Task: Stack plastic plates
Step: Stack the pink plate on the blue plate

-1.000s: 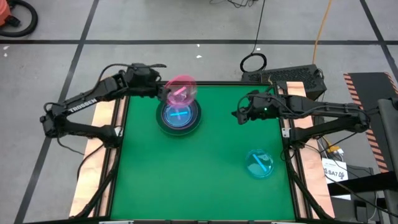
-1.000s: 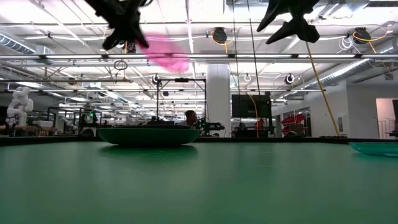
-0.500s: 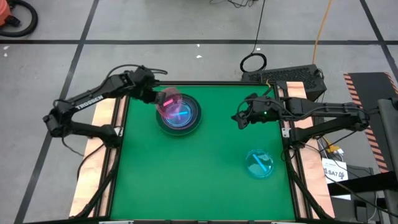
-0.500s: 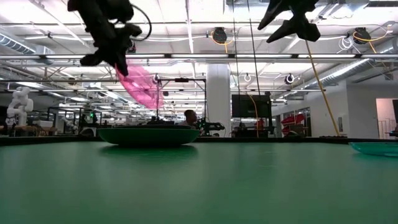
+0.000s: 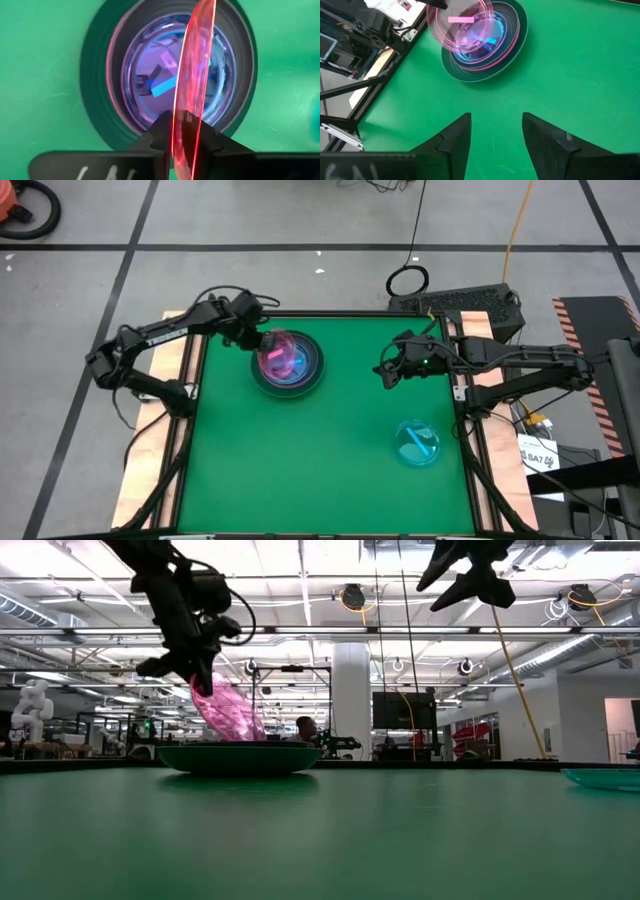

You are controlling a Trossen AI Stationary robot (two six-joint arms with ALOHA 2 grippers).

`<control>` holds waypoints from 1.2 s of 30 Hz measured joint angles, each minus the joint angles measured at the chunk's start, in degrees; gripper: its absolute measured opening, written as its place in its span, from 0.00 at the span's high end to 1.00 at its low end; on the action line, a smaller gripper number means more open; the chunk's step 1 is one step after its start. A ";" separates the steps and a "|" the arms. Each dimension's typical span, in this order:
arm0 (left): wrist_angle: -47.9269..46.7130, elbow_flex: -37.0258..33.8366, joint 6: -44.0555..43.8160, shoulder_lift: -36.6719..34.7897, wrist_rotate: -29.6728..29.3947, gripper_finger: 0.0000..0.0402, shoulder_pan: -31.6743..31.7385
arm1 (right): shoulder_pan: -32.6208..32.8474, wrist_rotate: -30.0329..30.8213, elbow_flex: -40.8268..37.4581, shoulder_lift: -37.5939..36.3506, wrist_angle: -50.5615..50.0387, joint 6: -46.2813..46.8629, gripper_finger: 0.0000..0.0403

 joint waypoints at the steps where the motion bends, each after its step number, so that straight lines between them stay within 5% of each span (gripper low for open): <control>1: 0.44 0.00 0.00 0.83 0.85 0.88 -0.04 | 0.00 -0.01 0.00 0.00 -0.14 -0.15 0.58; 25: 2.92 0.00 0.95 2.51 -5.39 0.38 -2.25 | 0.00 -0.09 0.00 0.00 -6.79 -0.39 0.58; 36: 1.30 0.00 3.41 4.90 -9.98 0.34 -2.63 | 0.00 -0.22 0.00 0.00 -10.03 -1.87 0.58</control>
